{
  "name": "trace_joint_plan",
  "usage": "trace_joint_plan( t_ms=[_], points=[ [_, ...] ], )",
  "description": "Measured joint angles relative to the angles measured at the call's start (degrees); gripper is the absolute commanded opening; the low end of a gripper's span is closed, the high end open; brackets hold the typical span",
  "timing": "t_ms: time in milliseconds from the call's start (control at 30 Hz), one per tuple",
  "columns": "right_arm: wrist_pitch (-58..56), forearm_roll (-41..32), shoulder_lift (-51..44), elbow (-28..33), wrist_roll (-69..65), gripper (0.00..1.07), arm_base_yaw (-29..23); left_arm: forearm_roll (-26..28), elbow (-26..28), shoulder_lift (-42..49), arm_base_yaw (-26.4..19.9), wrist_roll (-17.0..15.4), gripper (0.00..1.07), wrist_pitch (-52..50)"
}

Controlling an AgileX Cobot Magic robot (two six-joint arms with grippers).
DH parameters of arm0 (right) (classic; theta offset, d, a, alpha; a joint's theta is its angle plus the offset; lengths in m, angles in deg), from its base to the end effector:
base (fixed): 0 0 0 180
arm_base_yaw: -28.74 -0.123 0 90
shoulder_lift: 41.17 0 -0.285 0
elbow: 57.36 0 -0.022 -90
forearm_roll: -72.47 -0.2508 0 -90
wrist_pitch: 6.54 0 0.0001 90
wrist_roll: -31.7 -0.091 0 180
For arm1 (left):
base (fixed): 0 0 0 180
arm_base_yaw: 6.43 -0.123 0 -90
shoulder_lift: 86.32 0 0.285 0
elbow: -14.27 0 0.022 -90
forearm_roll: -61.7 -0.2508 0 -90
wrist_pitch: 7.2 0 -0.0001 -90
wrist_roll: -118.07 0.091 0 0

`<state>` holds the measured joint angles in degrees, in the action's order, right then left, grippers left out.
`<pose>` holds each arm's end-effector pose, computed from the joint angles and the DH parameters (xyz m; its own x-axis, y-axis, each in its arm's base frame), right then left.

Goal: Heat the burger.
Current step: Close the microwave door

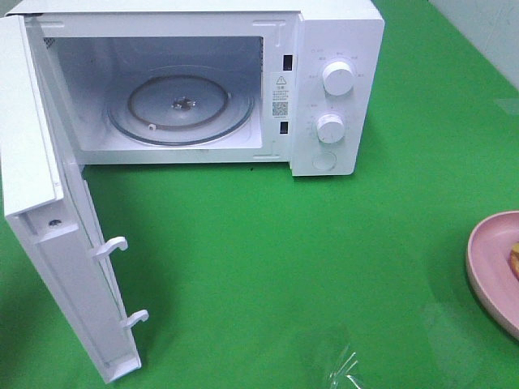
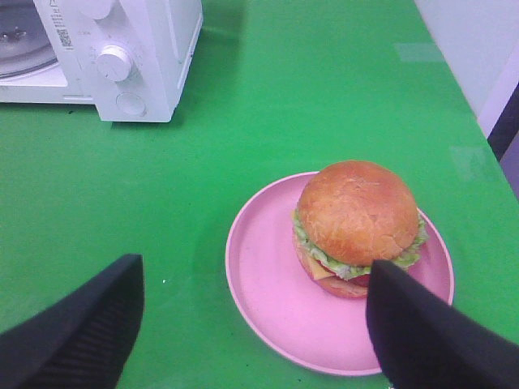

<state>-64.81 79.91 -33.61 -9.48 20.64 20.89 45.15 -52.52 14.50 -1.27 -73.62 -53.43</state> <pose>-0.0041 -0.0107 0.2847 -0.3963 0.0699 -0.9155 0.0136 0.9974 0.0703 0.1900 -0.0359 0.1904 -0.1896 0.0159 -0.9817 0.2889 0.9565 -0.0403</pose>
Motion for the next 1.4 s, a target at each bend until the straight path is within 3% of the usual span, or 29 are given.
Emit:
trace_joint_plan(
  t_ms=[533, 600, 767, 1067, 1400],
  points=[
    [0.0, 0.0, 0.0, 0.0, 0.0, 0.73, 0.0, 0.57, 4.98, -12.2, 8.94, 0.63, 0.0, -3.84],
    [0.0, 0.0, 0.0, 0.0, 0.0, 0.73, 0.0, 2.12, 7.39, -15.01, 11.69, 0.63, 0.0, -4.93],
    [0.0, 0.0, 0.0, 0.0, 0.0, 0.73, 0.0, 3.61, 9.51, -16.79, 13.69, 0.63, 0.0, -5.04],
    [0.0, 0.0, 0.0, 0.0, 0.0, 0.73, 0.0, 10.83, 18.79, -25.04, 21.77, 1.03, 0.0, -5.04],
    [0.0, 0.0, 0.0, 0.0, 0.0, 0.73, 0.0, 13.01, 29.45, -32.54, 27.1, 2.12, 0.0, -4.3]
  ],
)
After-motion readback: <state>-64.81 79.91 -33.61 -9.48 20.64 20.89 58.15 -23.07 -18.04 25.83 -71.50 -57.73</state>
